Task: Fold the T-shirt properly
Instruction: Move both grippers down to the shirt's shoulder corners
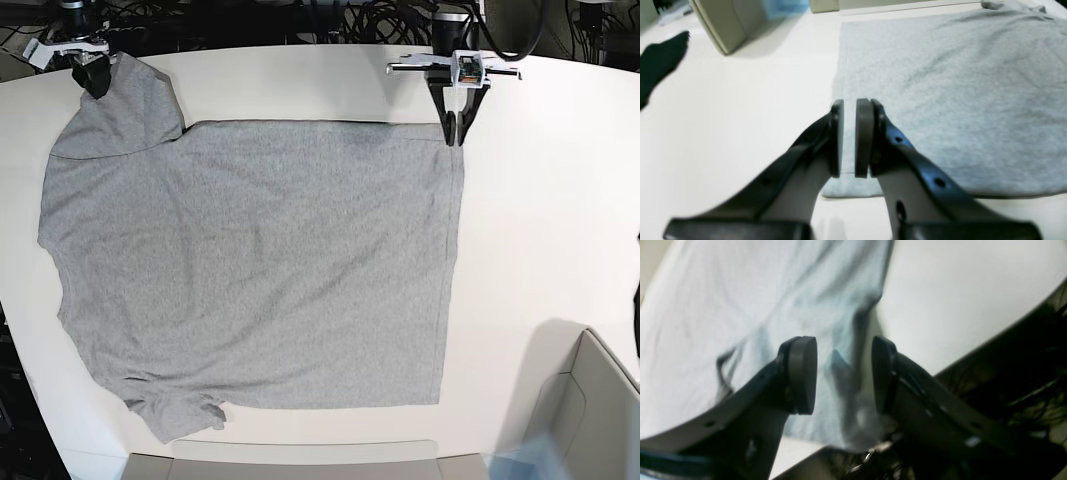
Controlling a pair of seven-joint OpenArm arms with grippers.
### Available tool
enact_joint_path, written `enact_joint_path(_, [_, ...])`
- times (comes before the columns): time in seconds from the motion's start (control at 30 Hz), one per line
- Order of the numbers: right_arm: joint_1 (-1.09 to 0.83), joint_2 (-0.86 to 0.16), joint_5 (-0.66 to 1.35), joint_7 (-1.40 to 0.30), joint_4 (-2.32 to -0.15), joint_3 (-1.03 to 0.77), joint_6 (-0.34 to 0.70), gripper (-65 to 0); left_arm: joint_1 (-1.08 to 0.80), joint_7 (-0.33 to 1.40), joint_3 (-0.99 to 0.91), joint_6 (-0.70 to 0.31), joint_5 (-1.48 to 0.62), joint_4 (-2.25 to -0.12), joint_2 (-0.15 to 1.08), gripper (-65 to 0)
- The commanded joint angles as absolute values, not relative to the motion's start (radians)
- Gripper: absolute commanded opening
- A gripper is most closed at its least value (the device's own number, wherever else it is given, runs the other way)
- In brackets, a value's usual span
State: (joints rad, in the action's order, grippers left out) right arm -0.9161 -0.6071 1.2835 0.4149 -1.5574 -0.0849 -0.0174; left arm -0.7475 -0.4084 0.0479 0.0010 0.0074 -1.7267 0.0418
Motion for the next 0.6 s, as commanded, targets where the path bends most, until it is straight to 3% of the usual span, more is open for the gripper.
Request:
enact_joint_path(0.0, [-0.924, -0.625, 1.28, 0.433, -1.572, -0.093, -0.002, -38.1, -0.754, -0.44, 0.048, 0.004, 0.008, -1.747, 0.041, -57.4])
enact_joint_path(0.57, [-0.908, -0.581, 1.279, 0.43, -1.578, -0.036, -0.002, -38.1, -0.754, -0.44, 0.048, 0.004, 0.007, -1.747, 0.041, -57.4])
